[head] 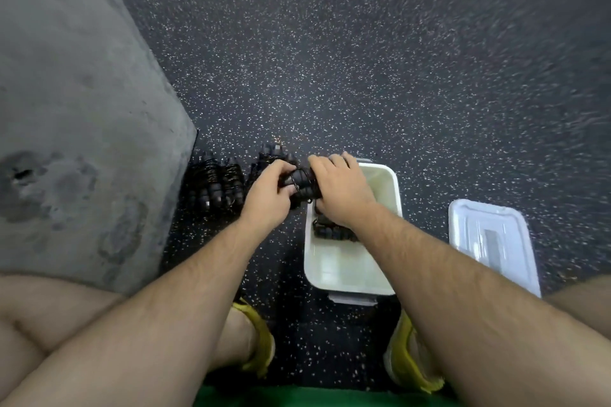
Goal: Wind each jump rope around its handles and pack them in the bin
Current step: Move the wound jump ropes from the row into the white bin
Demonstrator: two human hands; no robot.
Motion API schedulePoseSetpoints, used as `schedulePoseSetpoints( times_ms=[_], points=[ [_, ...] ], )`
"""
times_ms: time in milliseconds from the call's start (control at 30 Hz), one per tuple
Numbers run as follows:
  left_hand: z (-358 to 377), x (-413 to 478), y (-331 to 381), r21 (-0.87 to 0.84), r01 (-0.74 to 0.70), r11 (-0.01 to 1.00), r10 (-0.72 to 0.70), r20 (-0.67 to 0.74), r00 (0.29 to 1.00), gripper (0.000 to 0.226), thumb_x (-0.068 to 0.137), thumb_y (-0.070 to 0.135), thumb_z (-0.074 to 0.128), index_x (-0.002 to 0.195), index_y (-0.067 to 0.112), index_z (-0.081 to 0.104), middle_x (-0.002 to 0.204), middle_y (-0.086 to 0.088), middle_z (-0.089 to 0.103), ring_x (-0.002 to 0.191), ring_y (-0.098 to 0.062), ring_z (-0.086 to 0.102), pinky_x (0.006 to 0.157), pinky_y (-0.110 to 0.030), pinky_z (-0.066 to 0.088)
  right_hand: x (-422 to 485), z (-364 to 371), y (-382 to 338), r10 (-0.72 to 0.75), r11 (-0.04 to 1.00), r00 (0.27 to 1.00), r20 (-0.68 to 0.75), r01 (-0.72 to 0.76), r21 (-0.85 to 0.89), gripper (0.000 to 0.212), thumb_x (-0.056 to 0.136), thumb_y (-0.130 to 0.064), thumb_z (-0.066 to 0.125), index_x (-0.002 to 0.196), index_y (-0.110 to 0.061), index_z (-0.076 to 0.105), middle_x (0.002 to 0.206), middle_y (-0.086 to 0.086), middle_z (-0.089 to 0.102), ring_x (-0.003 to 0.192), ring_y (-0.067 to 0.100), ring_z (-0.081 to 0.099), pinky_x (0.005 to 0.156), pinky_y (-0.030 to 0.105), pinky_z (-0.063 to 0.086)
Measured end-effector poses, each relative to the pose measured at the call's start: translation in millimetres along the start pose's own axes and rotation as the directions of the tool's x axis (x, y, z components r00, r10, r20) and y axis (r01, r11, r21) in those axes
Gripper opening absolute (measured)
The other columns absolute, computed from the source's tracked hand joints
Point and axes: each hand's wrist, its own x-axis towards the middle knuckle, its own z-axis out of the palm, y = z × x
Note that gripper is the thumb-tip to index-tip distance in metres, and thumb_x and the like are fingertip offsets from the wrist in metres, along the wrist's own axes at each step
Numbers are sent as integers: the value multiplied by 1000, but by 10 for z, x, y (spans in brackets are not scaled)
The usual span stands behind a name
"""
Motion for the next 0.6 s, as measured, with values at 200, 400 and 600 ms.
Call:
schedulePoseSetpoints(
  times_ms=[200,400,600],
  points=[
    [391,-127,74,190,-98,977,71,144,987,45,95,30,66,137,23,53,130,8,58,120,-12,53,104,-33,44,-492,266,328,150,983,974,173,-165,77,55,73,-39,70,120,-19,49,120,2,53,109,26,50,92,39,42],
    [584,-266,-119,437,-292,851,159,316,935,41,92,22,64,132,22,57,130,6,56,129,-16,46,110,-36,37,-764,718,294,85,979,941,328,-141,148,62,71,-41,73,124,-19,49,120,-1,49,111,24,44,98,44,44],
    [630,-283,-233,482,-348,804,178,362,915,43,96,20,58,139,21,54,148,11,46,150,-10,16,119,-31,22,-920,1063,192,1,975,900,435,-97,198,53,76,-46,68,120,-20,54,115,0,51,108,24,46,94,42,46]
  ],
)
